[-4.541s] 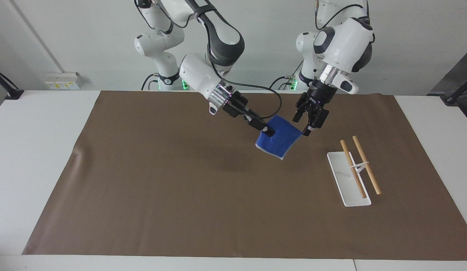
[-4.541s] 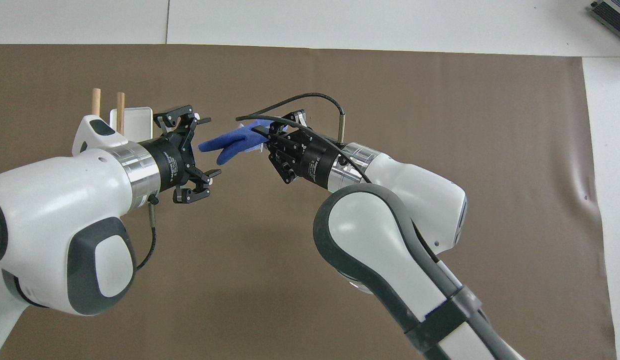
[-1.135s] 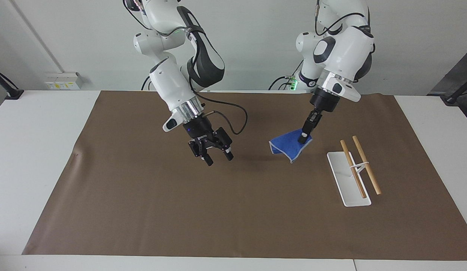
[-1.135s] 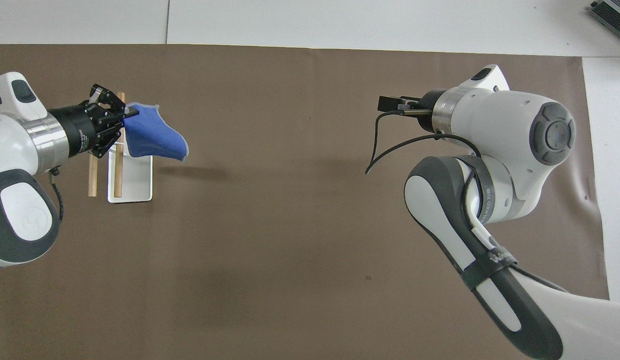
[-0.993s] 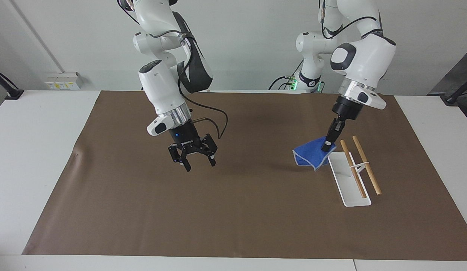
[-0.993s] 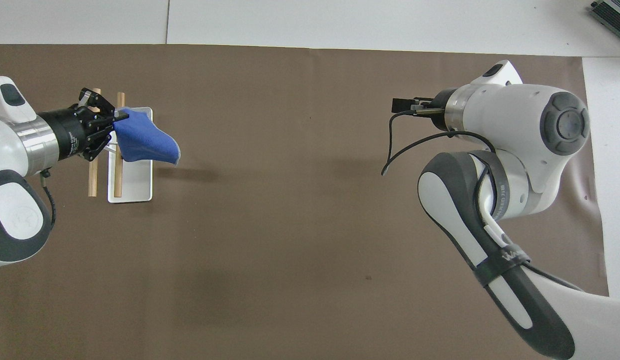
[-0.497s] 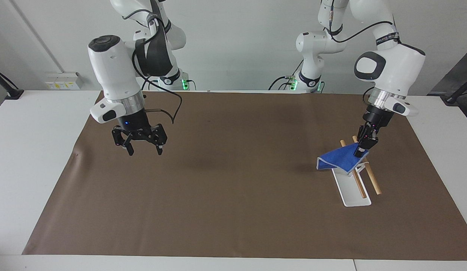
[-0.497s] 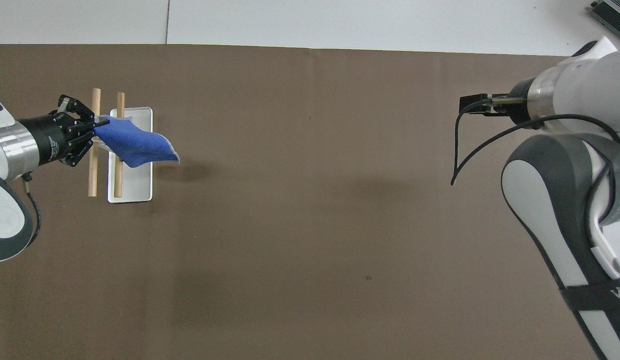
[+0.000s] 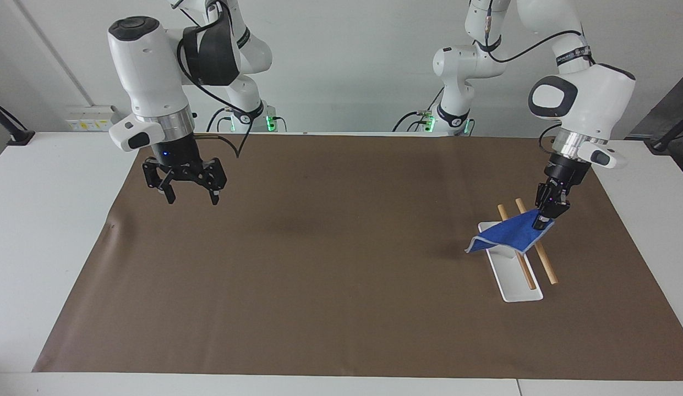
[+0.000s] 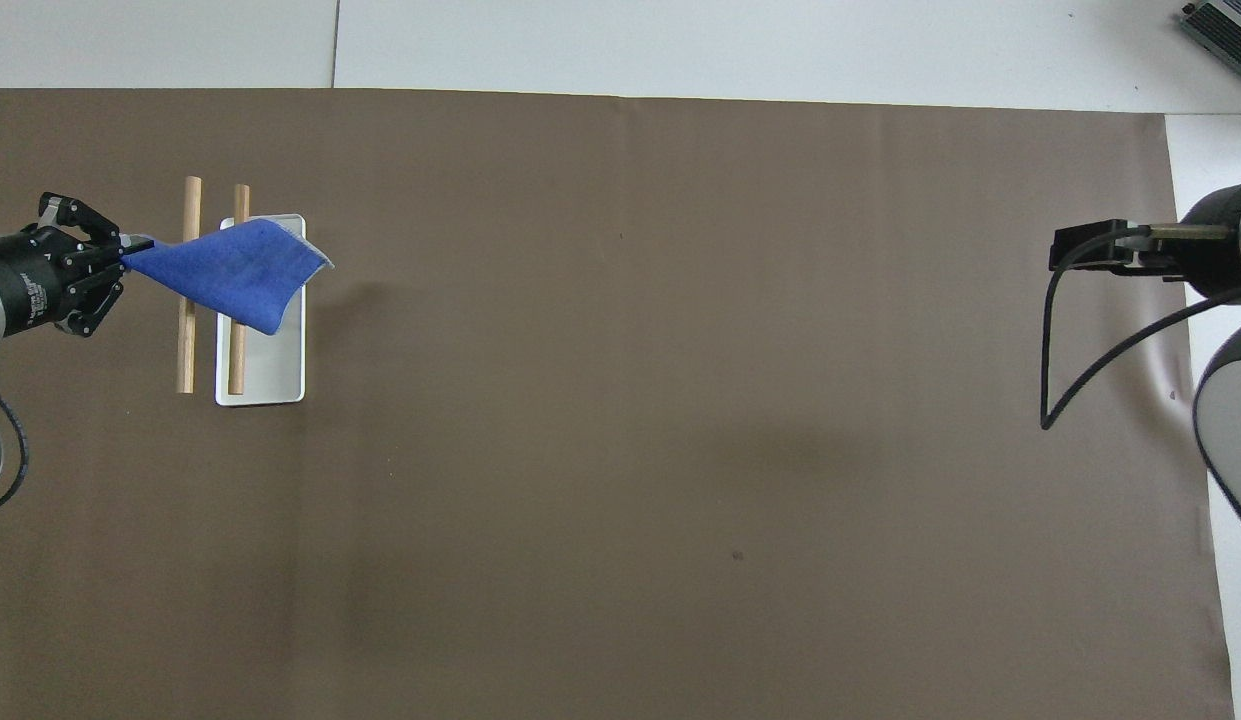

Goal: Right arm passes towel to left arm to hang
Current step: 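Drape the towel over the rack crossbar with the left gripper while the right gripper retracts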

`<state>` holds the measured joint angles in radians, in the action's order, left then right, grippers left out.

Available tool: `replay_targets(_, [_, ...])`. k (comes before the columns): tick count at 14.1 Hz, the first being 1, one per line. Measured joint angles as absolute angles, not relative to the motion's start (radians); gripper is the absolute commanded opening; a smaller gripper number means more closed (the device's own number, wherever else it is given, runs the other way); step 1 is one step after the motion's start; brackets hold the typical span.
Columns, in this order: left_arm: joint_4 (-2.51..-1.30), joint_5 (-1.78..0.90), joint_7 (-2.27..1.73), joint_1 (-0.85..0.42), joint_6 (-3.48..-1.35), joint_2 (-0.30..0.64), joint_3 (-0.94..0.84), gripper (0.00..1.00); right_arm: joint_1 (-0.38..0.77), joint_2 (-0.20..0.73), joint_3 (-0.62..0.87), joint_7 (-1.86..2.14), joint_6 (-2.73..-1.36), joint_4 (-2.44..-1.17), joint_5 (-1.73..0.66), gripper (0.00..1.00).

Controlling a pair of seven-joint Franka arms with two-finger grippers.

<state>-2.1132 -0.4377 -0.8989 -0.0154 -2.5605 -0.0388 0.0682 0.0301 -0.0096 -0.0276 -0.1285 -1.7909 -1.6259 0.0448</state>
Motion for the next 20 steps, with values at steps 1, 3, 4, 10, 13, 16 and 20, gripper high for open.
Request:
replay_targets(1, [-2.113,-0.438,-0.899,-0.015,-2.561,-0.039,0.076,0.00,0.027,-0.015,-0.033,-0.130,-1.734,-1.601,0.045,1.00])
replay_targets(3, [-2.113,-0.438,-0.899,-0.015,-2.561,-0.039,0.087,0.00,0.028,-0.025,-0.053,-0.136,-1.638,-1.554,0.045,1.00])
replay_targets(4, [-2.113,-0.438,-0.899,-0.014,-2.561,-0.039,0.096,0.00,0.028,-0.031,-0.062,-0.141,-1.599,-1.540,0.043,1.00])
replay_targets(10, [-2.113,-0.394,-0.898,-0.008,-2.563,-0.039,0.123,0.00,0.106,-0.068,-0.154,-0.168,-1.544,-1.580,-0.007,1.00])
replay_targets(13, [-2.122,-0.386,-0.898,-0.008,-2.563,-0.039,0.134,0.00,0.104,-0.062,-0.158,-0.126,-1.543,-1.587,-0.007,1.00])
replay_targets(16, [-2.146,-0.329,-0.898,-0.007,-2.568,-0.039,0.148,0.00,0.099,-0.061,-0.152,-0.117,-1.543,-1.594,-0.007,1.00])
replay_targets(20, [-2.184,-0.314,-0.898,-0.007,-2.598,-0.039,0.149,0.00,0.085,-0.061,-0.147,-0.114,-1.543,-1.606,-0.007,1.00])
